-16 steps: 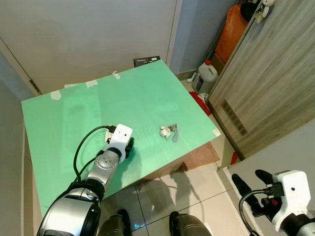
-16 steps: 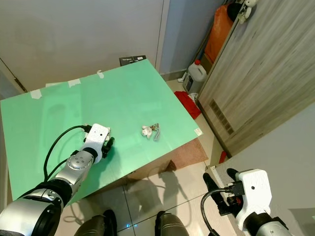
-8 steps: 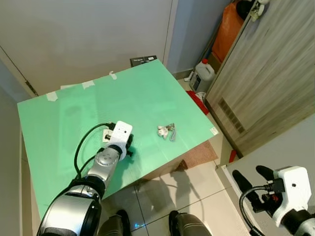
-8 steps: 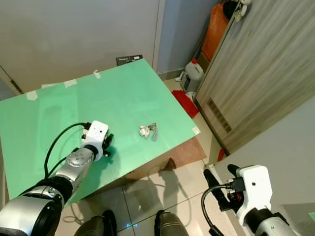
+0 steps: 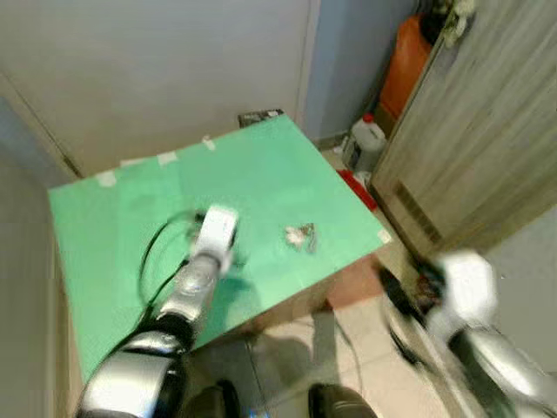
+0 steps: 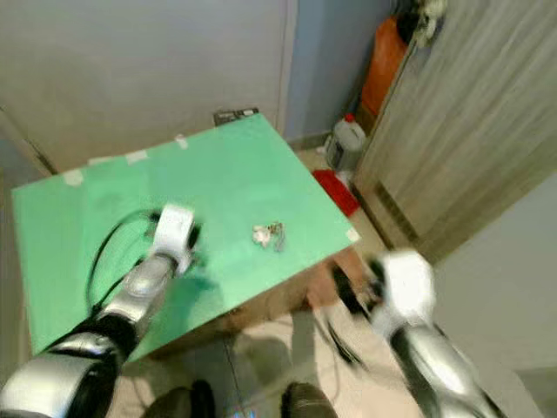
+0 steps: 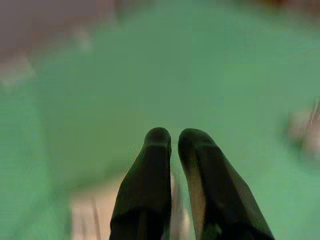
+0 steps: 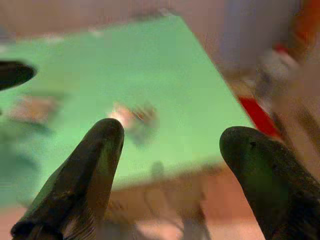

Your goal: Hang keys on a hook

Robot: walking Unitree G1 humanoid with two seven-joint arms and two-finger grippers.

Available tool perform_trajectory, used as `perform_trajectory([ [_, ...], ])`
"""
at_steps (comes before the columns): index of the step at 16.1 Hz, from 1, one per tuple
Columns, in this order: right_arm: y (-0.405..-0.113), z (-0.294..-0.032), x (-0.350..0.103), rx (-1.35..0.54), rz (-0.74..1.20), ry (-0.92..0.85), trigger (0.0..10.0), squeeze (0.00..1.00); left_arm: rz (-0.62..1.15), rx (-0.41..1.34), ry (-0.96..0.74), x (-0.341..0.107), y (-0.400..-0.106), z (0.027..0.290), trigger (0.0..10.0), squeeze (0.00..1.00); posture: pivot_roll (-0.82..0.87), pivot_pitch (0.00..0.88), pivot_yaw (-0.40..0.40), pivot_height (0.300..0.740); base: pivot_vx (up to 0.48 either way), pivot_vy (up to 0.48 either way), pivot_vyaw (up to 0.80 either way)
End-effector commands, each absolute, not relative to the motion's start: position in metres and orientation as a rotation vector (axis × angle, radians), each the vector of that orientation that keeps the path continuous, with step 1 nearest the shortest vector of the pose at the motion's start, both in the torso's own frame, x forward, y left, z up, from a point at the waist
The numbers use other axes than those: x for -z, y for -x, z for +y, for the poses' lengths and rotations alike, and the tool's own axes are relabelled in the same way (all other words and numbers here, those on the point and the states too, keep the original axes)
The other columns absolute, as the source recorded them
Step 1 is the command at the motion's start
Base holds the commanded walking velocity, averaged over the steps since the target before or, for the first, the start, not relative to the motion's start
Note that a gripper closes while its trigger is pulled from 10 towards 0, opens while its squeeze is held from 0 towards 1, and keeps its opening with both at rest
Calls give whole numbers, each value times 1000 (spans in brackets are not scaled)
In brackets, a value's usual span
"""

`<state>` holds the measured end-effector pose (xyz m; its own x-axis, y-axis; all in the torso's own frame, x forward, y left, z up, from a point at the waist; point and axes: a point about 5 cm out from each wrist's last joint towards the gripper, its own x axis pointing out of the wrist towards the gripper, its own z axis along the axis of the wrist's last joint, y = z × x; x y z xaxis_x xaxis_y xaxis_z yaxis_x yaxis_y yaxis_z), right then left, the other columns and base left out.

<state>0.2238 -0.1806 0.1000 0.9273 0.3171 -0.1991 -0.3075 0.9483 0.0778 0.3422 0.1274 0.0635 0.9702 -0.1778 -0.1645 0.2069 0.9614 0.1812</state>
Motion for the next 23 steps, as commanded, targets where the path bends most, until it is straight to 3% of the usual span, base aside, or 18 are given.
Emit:
perform_trajectory([
  [1,-231,-174,-93,-340,206,-51,10000,0,72,169,-189,-74,-344,128,10000,0,-112,0,13,740,0,0,0],
  [5,-280,-147,-86,-391,154,-87,10000,0,-47,83,-232,-88,-331,145,10000,0,44,0,-10,740,0,0,0],
  [8,-305,-136,-89,-390,82,-116,10000,0,-215,67,-344,-126,-304,143,10000,0,121,0,-8,740,0,0,0],
  [12,-313,-132,-88,-401,57,-119,10000,0,-317,52,-335,-156,-299,137,10000,0,107,0,-2,740,0,0,0],
  [21,-319,-133,-88,-391,19,-93,10000,0,-232,105,-281,-154,-297,125,10000,0,68,0,8,740,0,0,0],
  [23,-318,-130,-86,-402,14,-97,10000,0,-214,113,-256,-154,-298,123,10000,0,71,0,7,740,420,120,0],
])
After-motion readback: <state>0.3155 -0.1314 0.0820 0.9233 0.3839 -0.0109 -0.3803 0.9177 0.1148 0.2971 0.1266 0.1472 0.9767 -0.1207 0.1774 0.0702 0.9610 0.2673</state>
